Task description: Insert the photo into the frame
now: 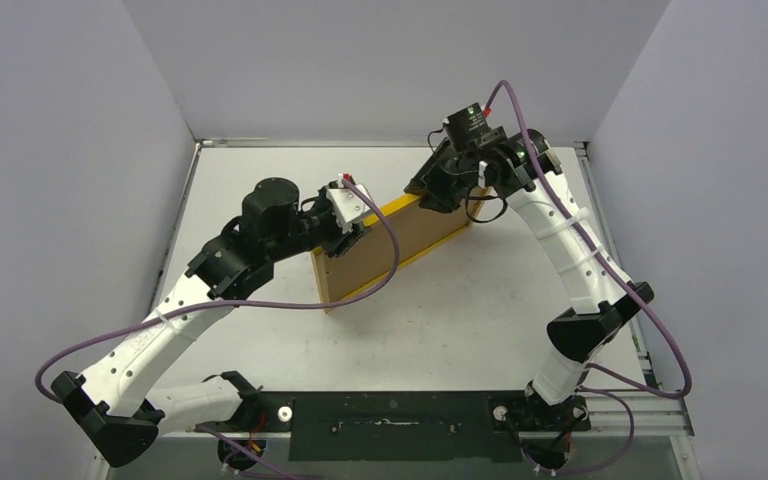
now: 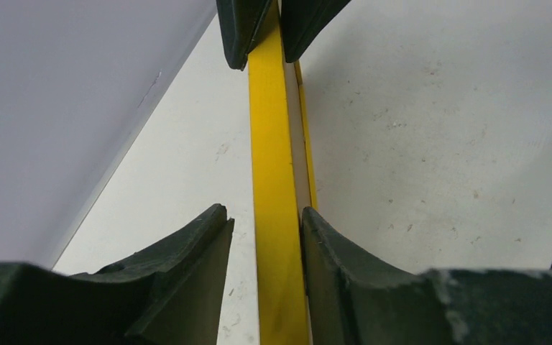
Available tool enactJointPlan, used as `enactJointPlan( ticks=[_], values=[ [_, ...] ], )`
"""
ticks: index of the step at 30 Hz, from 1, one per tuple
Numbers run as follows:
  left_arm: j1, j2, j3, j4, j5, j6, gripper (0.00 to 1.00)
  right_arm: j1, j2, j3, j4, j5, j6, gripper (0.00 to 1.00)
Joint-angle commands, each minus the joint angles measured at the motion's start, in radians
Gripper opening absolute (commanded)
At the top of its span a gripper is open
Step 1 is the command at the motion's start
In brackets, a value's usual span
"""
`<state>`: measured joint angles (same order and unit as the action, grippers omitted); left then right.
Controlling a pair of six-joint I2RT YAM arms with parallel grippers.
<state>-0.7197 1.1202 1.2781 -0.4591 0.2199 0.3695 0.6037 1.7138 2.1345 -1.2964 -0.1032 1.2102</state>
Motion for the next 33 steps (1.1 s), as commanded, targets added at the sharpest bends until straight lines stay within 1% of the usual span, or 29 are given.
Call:
enactJointPlan(
  ticks=[1,3,4,6,8,10,11,14,17,18,21,23,26,28,29,31,33],
  values=[
    [0.0,-0.054,0.0,0.1,0.003,-0.021,0.45,0.008,-0.017,0.006,-0.09,0.005,-0.041,0.25],
    [0.0,-0.061,0.002,0.106,-0.028,-0.043,0.57,0.007,-0.023,0.0,-0.081,0.016,-0.047,0.18],
    [0.0,-0.062,0.007,0.11,-0.044,-0.059,0.6,0.006,-0.026,-0.001,-0.075,0.019,-0.054,0.14],
    [-0.001,-0.062,0.023,0.114,-0.043,-0.102,0.64,-0.005,-0.03,-0.014,-0.047,0.005,-0.087,0.07],
    [-0.001,-0.056,0.047,0.115,-0.027,-0.149,0.66,-0.028,-0.036,-0.046,-0.011,-0.018,-0.136,0.0],
    [-0.001,-0.041,0.065,0.124,-0.022,-0.196,0.67,-0.07,-0.053,-0.09,0.036,-0.04,-0.195,0.0],
    [0.001,-0.035,0.07,0.131,-0.026,-0.222,0.67,-0.091,-0.071,-0.124,0.088,-0.063,-0.224,0.0],
    [0.003,-0.014,0.075,0.156,-0.044,-0.292,0.68,-0.152,-0.119,-0.216,0.217,-0.18,-0.327,0.0],
    [0.006,0.008,0.055,0.184,-0.085,-0.357,0.68,-0.173,-0.143,-0.272,0.233,-0.205,-0.448,0.0],
    [0.01,0.013,0.044,0.195,-0.107,-0.401,0.69,-0.19,-0.162,-0.319,0.249,-0.22,-0.465,0.0],
    [0.028,0.029,0.013,0.225,-0.158,-0.483,0.69,-0.27,-0.235,-0.491,0.385,-0.352,-0.485,0.0],
    [0.056,0.042,0.0,0.229,-0.171,-0.533,0.69,-0.32,-0.266,-0.571,0.471,-0.447,-0.511,0.0],
    [0.128,0.068,-0.016,0.222,-0.137,-0.627,0.69,-0.381,-0.271,-0.672,0.51,-0.545,-0.561,0.0],
    [0.192,0.087,-0.032,0.214,-0.093,-0.697,0.69,-0.41,-0.286,-0.754,0.567,-0.583,-0.564,0.0],
    [0.22,0.096,-0.04,0.213,-0.07,-0.724,0.69,-0.418,-0.296,-0.798,0.631,-0.601,-0.556,0.0],
    [0.268,0.113,-0.061,0.204,-0.046,-0.758,0.69,-0.437,-0.31,-0.876,0.737,-0.646,-0.526,0.0],
    [0.302,0.131,-0.077,0.186,-0.034,-0.768,0.69,-0.447,-0.312,-0.921,0.804,-0.66,-0.521,0.0]
  ],
)
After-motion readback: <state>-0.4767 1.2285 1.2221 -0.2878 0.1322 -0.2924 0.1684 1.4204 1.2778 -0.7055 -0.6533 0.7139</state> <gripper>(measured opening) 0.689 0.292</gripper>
